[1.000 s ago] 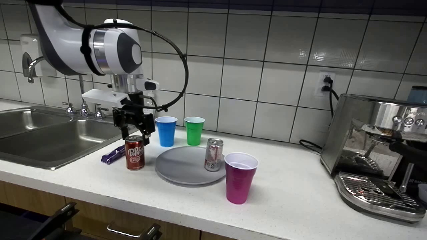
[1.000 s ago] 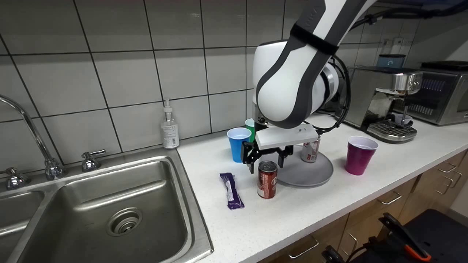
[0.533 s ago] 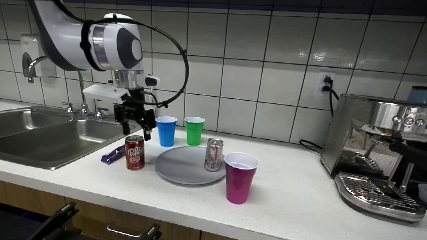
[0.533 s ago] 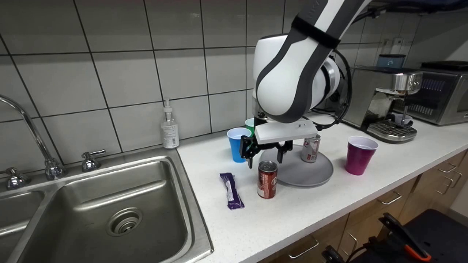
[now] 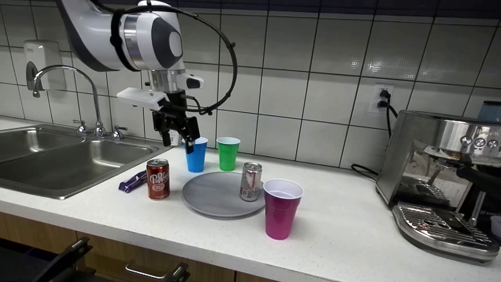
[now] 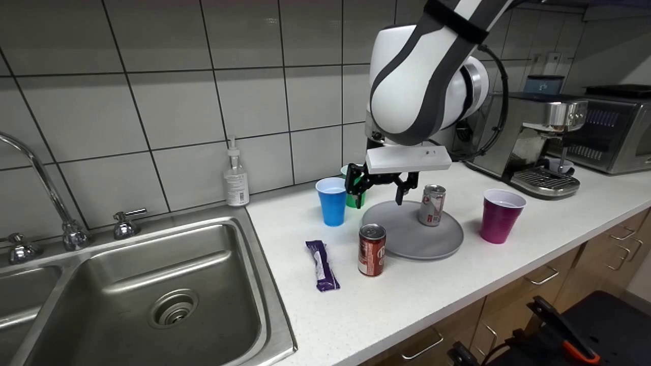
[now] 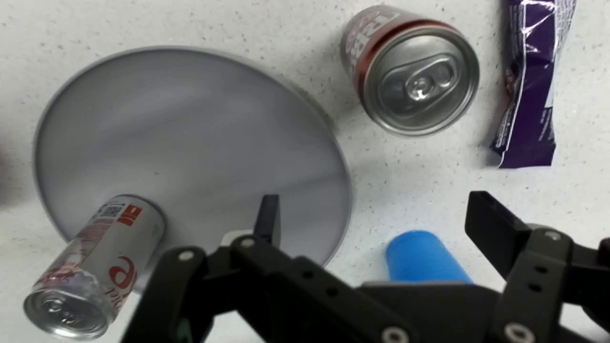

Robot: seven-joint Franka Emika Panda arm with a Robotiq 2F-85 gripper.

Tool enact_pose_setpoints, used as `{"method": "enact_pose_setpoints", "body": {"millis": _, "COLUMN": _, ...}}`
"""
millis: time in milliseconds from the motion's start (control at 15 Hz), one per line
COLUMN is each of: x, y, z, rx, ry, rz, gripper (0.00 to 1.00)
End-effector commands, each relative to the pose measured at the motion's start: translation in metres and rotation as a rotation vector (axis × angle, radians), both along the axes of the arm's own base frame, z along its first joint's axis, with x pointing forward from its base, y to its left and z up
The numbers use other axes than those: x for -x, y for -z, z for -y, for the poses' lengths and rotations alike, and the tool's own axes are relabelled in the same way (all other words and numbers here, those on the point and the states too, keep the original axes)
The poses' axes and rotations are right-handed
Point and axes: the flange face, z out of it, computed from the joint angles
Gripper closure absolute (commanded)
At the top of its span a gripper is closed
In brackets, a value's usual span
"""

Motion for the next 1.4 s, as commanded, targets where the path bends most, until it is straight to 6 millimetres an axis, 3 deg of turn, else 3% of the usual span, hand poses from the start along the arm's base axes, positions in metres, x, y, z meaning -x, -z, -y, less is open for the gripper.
{"method": "enact_pose_setpoints", "body": {"millis": 0, "x": -0.004, "y": -0.02, "z": 0.026, "rx": 0.024, "ry": 0.072, "rz": 0.005, "gripper": 0.0}}
{"method": "enact_pose_setpoints", "body": {"millis": 733, "x": -0.008, "y": -0.047, "z": 0.11, "rx": 0.048, "ry": 0.278, "rz": 0.008, "gripper": 0.0}}
{"method": "enact_pose_setpoints", "body": {"millis": 1333, "x": -0.015, "y": -0.044, "z": 0.173, "rx": 0.039, "ry": 0.447, "rz": -0.001, "gripper": 0.0}}
